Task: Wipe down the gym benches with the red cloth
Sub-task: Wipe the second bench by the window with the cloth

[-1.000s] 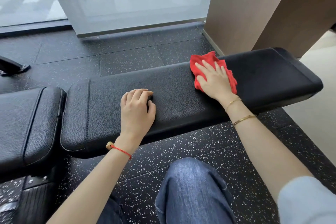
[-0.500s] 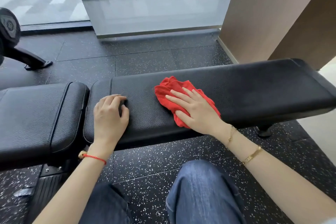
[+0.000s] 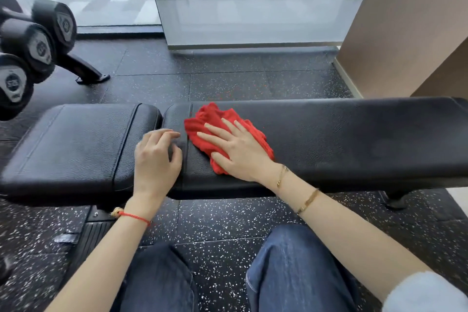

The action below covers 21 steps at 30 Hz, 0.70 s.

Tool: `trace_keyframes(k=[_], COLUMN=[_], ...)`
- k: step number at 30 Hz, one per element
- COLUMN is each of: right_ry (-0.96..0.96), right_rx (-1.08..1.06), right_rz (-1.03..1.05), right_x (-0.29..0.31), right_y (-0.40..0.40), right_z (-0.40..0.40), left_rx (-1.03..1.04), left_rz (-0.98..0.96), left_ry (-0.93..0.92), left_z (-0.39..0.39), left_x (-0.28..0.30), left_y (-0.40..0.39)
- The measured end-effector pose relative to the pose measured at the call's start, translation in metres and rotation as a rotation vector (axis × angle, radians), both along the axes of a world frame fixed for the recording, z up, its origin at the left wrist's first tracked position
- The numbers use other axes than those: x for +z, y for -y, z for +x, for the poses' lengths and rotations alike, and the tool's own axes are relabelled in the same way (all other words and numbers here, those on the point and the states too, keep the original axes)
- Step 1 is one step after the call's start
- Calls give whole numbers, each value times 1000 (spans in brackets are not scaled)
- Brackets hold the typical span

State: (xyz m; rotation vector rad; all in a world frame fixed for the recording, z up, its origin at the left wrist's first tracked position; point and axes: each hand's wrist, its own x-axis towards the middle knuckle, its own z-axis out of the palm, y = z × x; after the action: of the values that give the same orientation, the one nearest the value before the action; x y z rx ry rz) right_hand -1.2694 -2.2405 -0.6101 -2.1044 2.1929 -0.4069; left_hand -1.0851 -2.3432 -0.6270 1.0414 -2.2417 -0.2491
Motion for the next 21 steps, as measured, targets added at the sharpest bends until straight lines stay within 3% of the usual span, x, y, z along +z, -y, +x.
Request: trace_keyframes(k=[4,11,14,18,21], right_ry=[51,69,53,10,53], right_rx=[76,-208,-90,142,133], right_rz=[-10,72,65,-1,-37], right_x=[-3,7,7,0,-2], right_y=[-9,87,103,65,53], right_z=[-5,7,44,68,52], left_rx=[105,227,234,224,216], left_rz=[-46,17,37,53,55], left_ry=[10,11,-20,-42,-52], left_z=[39,72,70,72,72], left_x=[1,-10,-9,-7,-7], left_y=[30,51,51,51,53])
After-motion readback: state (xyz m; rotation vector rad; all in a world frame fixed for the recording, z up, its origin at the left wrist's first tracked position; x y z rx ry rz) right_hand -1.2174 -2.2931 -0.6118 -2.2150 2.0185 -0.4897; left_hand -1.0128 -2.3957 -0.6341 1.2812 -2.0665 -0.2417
